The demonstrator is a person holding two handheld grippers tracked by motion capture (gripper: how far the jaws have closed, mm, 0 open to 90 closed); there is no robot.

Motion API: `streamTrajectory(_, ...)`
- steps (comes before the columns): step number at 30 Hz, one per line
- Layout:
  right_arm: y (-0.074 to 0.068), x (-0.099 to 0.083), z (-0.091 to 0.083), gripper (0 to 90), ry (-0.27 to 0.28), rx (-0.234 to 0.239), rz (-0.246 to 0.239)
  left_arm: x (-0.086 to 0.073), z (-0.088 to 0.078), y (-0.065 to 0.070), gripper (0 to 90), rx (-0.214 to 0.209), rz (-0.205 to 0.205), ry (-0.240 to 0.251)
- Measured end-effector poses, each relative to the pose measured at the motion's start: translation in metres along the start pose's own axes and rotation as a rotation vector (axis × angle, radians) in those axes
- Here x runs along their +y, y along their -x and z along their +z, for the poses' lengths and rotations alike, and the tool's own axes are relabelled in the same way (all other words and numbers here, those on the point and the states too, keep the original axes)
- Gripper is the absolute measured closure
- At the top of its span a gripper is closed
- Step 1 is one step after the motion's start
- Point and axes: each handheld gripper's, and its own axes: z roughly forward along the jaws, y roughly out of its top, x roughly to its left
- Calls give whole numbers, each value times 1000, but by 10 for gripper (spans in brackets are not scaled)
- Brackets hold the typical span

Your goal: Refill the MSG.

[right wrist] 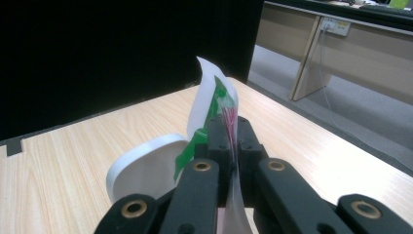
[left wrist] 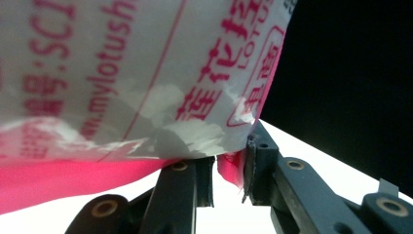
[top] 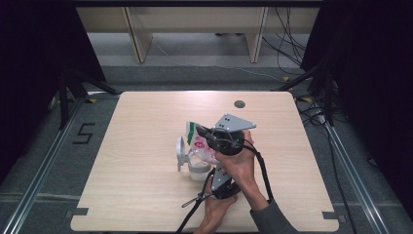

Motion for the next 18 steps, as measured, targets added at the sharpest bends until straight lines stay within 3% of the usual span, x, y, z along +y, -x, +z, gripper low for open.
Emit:
streamTrajectory(1, 0, 0, 0, 894, 2, 4, 4, 0, 0, 0, 762, 4, -1, 0)
streamTrajectory(2, 0, 0, 0, 894, 2, 5, 6, 0, 3, 0, 762, -35, 3, 13)
streamTrajectory(3, 0, 0, 0, 894, -1, -2, 0, 0, 3, 0, 763, -42, 1, 18)
streamTrajectory(5, 0, 1, 0, 894, -3, -1, 4, 1, 3, 1, 763, -7, 2, 11)
streamTrajectory(10, -2, 1, -1, 894, -13, 7, 26, 1, 3, 0, 763, -36, 5, 16)
streamTrajectory(11, -3, 1, 0, 894, -15, 8, 31, 2, 3, 0, 763, -8, 3, 13)
streamTrajectory(13, -3, 1, 0, 893, -16, 11, 35, 2, 3, 0, 763, -6, 7, 13)
streamTrajectory(14, -2, 2, 0, 893, -10, 5, 2, 2, 3, 0, 763, -7, 7, 14)
streamTrajectory(16, -2, 2, 1, 893, -16, 10, 11, 2, 4, 0, 763, -7, 4, 14)
streamTrajectory(17, -3, 2, 0, 894, -18, 8, 15, 3, 1, -4, 763, -1, 64, -36)
streamTrajectory(18, -3, 2, 1, 893, -16, 9, 13, 3, 2, -3, 763, 2, 56, -28)
